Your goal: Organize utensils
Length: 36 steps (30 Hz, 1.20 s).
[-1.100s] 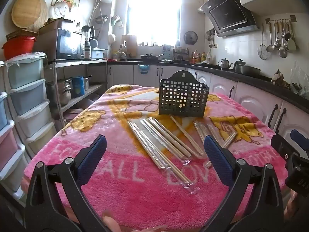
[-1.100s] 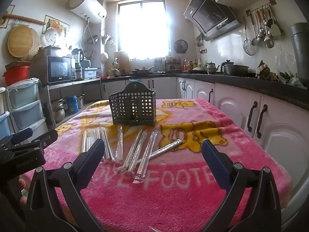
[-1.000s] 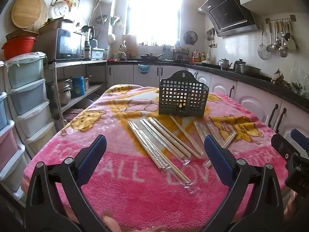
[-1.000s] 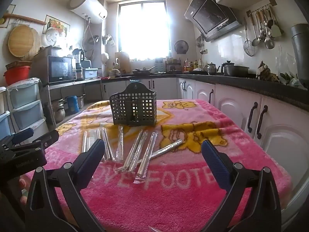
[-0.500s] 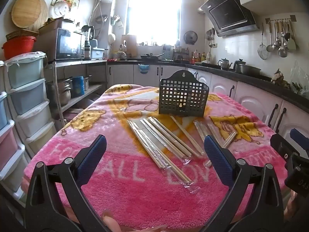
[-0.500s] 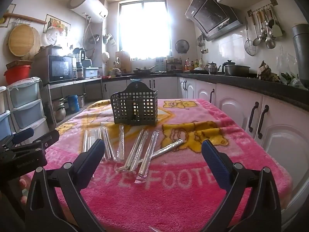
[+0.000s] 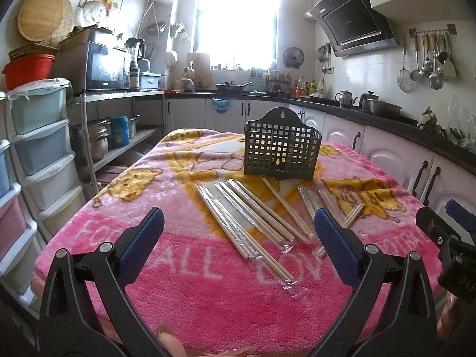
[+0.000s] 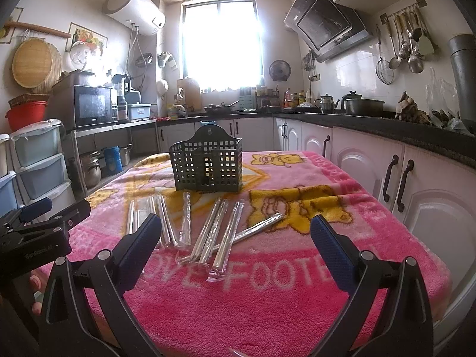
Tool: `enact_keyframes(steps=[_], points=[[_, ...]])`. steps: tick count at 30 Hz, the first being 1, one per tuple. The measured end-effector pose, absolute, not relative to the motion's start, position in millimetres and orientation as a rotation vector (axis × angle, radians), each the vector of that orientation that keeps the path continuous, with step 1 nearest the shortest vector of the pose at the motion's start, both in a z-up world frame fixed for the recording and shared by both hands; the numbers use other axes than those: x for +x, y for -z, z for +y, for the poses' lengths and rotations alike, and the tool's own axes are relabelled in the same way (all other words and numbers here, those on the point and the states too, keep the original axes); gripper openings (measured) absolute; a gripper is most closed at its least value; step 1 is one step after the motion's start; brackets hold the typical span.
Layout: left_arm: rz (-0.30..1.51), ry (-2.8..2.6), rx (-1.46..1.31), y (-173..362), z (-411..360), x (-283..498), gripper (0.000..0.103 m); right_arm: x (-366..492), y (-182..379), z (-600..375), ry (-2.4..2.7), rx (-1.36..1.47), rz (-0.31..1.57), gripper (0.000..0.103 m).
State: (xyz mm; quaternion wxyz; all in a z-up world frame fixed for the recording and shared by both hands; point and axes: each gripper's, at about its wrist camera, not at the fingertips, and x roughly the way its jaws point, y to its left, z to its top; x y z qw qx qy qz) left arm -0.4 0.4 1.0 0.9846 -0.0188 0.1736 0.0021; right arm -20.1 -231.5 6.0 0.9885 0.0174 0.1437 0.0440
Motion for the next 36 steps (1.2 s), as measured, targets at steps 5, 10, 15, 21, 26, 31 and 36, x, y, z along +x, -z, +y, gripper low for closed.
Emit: enact_keyframes(steps=[5,10,15,21,26,31,36], points=[[0.350,-0.002,-0.040,-1.2,-0.2,-0.2,0.093,-20.6,-5.8,-230.1,-0.087,0.035,0.291,0.097],[0.352,-0.001,-0.043,-1.3,0.4,0.0,0.093,-20.9,-5.4,-230.2,-0.088,0.035,0.293,0.097],[0.351,0.000,-0.042,-0.2,-0.6,0.5,0.093,-20.3,-5.5,-230.8,-0.087,0.037,0.293,0.097],[0.352,-0.003,-0.041,0.2,-0.4,1.4,0.093,-20.5,-4.6,-230.0,-0.089,0.038,0.294,0.097],[0.353,-0.002,-0.041,0.3,-0.3,1.5,0.093,-19.4,-2.6,-230.0,-0.092,0.039,0.298,0.097],[0.354,-0.009,-0.068,2.0,6.2,3.1,0.093,-9.7,-0.8,-231.7,-0.115,0.055,0.320,0.097],[0.366,-0.011,-0.103,2.5,19.9,8.2,0.093,0.9,-2.0,-230.0,-0.130,0.052,0.349,0.097]])
